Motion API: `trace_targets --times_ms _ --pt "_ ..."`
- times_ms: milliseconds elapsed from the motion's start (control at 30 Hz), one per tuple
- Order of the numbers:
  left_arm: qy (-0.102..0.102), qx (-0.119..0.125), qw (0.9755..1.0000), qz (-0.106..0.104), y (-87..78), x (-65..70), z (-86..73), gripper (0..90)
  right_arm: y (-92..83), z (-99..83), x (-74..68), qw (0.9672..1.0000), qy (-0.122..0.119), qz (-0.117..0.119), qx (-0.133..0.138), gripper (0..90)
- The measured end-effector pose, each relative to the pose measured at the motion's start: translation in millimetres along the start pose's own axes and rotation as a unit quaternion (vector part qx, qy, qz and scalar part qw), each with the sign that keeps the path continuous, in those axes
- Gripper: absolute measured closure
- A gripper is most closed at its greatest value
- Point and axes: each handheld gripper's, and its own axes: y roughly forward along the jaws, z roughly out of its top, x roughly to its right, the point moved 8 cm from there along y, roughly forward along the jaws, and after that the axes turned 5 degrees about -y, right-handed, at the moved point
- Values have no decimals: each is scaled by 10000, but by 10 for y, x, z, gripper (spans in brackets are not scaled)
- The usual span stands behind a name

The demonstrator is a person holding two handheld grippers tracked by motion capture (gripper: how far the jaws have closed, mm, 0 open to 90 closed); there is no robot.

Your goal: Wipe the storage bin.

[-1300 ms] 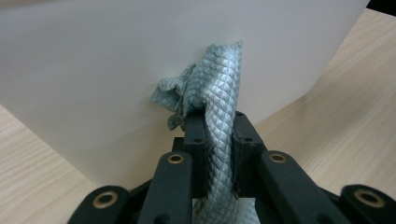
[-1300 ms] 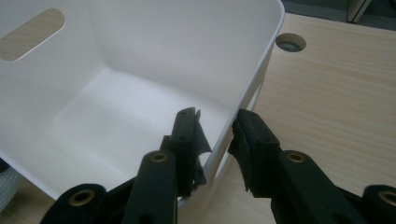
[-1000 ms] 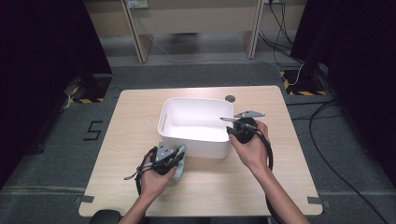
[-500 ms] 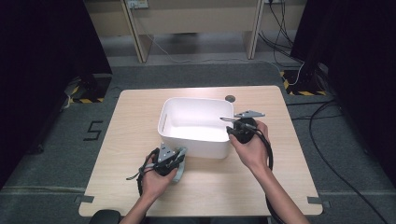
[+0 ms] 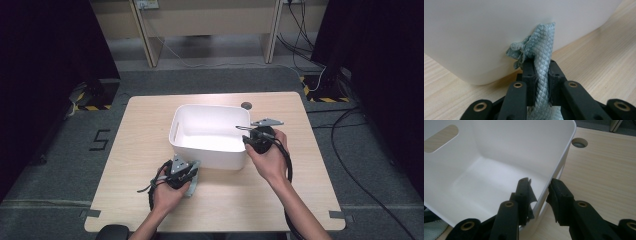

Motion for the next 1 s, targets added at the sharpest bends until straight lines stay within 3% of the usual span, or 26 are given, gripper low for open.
trace_targets --times_ms 400,1000 --pt "23 -105 9999 1 29 -7 -22 794 4 3 3 10000 -14 4 13 698" --pt "95 -140 9998 -86 73 94 5 795 6 3 5 10000 -1 7 16 696"
